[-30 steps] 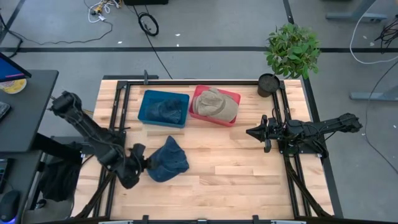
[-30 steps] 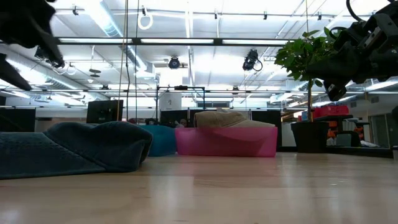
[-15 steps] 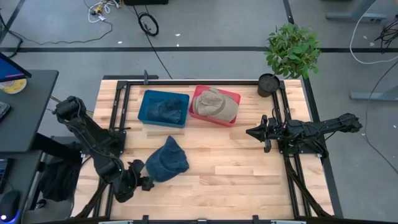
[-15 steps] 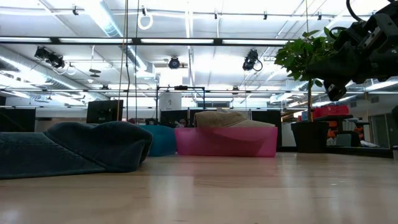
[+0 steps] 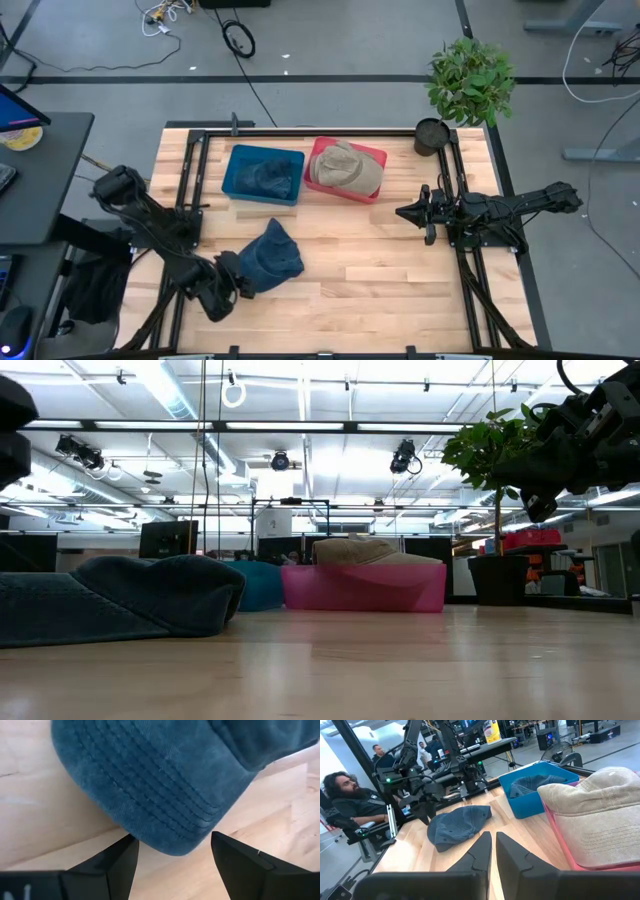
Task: Pick & Place hat
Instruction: Put the blue cap into the blue bin
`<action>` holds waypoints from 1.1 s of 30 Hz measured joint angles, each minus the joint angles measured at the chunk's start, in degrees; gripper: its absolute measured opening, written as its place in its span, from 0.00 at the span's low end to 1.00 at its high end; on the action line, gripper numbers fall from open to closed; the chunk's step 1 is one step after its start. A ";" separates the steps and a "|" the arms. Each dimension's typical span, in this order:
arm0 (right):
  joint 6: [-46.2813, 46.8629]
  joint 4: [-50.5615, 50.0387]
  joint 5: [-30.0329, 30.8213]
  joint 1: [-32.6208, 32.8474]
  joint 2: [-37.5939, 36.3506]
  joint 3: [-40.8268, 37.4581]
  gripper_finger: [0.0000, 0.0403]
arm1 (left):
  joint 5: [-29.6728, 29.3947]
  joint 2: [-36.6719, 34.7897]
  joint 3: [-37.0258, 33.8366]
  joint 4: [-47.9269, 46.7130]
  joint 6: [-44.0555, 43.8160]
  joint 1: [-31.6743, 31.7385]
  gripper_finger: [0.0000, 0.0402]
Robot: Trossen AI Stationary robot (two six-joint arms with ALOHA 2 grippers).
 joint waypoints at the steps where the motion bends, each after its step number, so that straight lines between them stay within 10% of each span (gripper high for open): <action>1: 0.00 0.00 -0.02 0.02 0.01 0.00 0.08 | 0.00 0.45 0.00 0.27 0.00 0.21 0.63; 12: 0.01 0.01 -0.02 0.01 0.01 -0.01 0.08 | -5.23 3.27 -8.81 22.80 0.11 1.39 0.57; 27: 0.00 0.02 -0.02 0.00 -0.01 0.00 0.08 | -13.19 3.59 -10.13 24.29 1.88 5.45 0.07; 33: 0.02 0.00 -0.02 0.00 0.01 0.00 0.08 | -17.63 2.93 -10.21 25.13 2.96 4.54 0.04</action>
